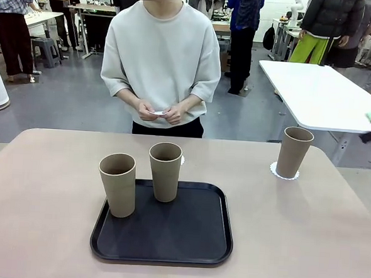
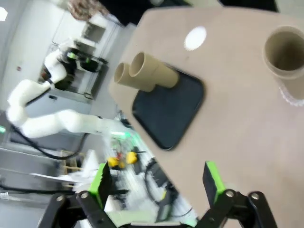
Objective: Place coasters on the table and set cups on them.
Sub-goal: Take one Reusable plastic cup from the Flat Tray and place it on a coaster set by the human.
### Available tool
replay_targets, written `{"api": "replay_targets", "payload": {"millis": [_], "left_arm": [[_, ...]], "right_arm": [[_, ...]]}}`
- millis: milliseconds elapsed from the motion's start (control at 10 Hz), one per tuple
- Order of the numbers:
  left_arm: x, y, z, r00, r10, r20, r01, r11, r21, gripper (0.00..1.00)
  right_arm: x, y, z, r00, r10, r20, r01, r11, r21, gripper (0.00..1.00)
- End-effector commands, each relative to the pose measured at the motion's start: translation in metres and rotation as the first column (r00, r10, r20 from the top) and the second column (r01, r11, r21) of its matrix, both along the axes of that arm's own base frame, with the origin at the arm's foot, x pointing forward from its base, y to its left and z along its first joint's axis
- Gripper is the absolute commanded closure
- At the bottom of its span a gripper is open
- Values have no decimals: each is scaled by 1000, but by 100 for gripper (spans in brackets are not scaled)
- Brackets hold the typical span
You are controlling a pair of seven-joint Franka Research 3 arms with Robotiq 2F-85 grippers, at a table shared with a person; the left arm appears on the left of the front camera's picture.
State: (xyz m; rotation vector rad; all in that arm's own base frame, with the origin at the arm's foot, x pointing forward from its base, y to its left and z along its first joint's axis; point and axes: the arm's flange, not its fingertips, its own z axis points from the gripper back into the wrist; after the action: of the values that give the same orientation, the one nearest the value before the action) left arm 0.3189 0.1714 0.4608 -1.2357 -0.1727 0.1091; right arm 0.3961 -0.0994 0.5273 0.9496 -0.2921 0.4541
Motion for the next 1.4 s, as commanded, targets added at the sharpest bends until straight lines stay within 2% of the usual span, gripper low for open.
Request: {"api": "replay_targets", "payload": {"millis": [0,200,300,500,600,700,800,900,1000,1100,1300], "left_arm": [[-1,0,2,1000,0,12,0,1000,-12,0],[-1,0,2,1000,0,12,0,1000,-12,0],[-1,0,2,1000,0,12,0,1000,-12,0],[-1,0,2,1000,0,12,0,1000,-12,0],[-1,0,2,1000,0,12,0,1000,-12,0],[-1,0,2,1000,0,12,0,1000,-12,0],[-1,0,2,1000,0,12,0,1000,-12,0],[-1,0,2,1000,0,12,0,1000,-12,0],[-1,0,2,1000,0,12,0,1000,-12,0],[-1,0,2,1000,0,12,0,1000,-12,0],[-1,0,2,1000,0,12,0,1000,-12,0]], "right_arm": [[15,47,8,996,63,62,-49,979,-199,0],[14,113,18,970,182,162,-112,923,-367,0],[11,149,16,942,254,218,-138,888,-439,0],[-5,218,-7,852,424,308,-206,812,-547,0],[-13,245,-22,801,510,313,-251,761,-598,0],[-15,265,-40,760,560,329,-218,698,-682,0],[-13,280,-57,738,608,291,-247,646,-722,0],[-15,284,-65,721,633,282,-276,636,-720,0],[-12,280,-77,725,620,299,-267,654,-708,0],[-25,293,-57,730,625,276,-286,647,-707,0],[-25,293,-57,730,625,276,-286,647,-707,0]]}}
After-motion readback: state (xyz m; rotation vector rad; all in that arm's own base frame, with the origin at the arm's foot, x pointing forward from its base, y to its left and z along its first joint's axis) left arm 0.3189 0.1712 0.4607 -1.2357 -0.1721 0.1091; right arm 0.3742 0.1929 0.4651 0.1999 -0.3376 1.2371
